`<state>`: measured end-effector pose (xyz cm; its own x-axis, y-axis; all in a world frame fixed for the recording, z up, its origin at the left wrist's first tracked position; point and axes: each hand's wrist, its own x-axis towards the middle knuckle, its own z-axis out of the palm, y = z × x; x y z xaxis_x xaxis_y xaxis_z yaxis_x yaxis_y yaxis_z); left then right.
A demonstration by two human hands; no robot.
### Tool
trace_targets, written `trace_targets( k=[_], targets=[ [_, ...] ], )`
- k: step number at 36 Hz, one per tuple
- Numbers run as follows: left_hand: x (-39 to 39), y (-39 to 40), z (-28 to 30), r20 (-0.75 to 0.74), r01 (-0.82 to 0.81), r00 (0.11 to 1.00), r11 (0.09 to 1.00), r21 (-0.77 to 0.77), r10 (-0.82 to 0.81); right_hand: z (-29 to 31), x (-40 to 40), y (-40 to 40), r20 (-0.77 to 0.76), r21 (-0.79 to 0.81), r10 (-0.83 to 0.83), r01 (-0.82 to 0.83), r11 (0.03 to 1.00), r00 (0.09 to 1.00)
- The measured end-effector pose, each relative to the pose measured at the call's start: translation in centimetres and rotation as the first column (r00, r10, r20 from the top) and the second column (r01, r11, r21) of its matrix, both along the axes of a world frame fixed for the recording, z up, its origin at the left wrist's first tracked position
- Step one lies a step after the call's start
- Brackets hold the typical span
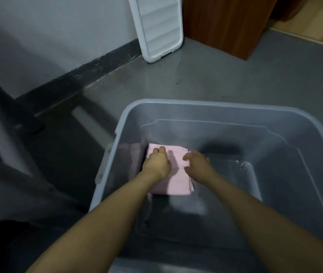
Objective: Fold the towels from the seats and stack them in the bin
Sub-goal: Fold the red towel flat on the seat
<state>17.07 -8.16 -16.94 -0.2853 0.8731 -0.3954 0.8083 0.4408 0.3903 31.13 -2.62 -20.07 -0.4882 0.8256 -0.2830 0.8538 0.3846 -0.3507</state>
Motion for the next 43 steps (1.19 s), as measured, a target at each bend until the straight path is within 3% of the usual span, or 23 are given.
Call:
trace_targets(
  k=[6,11,19,25,37,43],
  targets=[
    [0.2,-1.4,8.3,-0.059,-0.002,0.998,0.99,0.142,0.011,8.2,0.1,-1.2,-0.136,0.013,-0.061,0.063,0.998,0.989],
    [0.7,-4.2,15.3,-0.071,-0.005,0.997,0.957,0.291,0.027,16.5,-0.2,-3.7,-0.386,0.056,-0.088,0.119,0.991,0.918],
    [-0.2,-11.8,27.2,-0.124,0.028,0.991,0.828,0.561,0.051,28.4,-1.3,-10.0,-0.565,0.191,0.03,0.095,0.977,0.825],
    [-3.8,-19.3,34.0,-0.128,-0.045,0.975,0.73,0.682,0.179,34.3,-5.6,-15.4,-0.64,0.257,0.151,0.024,0.966,0.753],
    [-15.1,-34.6,39.0,-0.129,-0.268,0.859,0.649,0.711,0.496,39.8,-19.5,-27.1,-0.672,0.312,0.412,-0.269,0.911,0.616],
    [-22.8,-45.8,39.4,-0.141,-0.439,0.7,0.577,0.689,0.7,40.3,-31.0,-36.2,-0.689,0.233,0.488,-0.475,0.849,0.535]
  ],
)
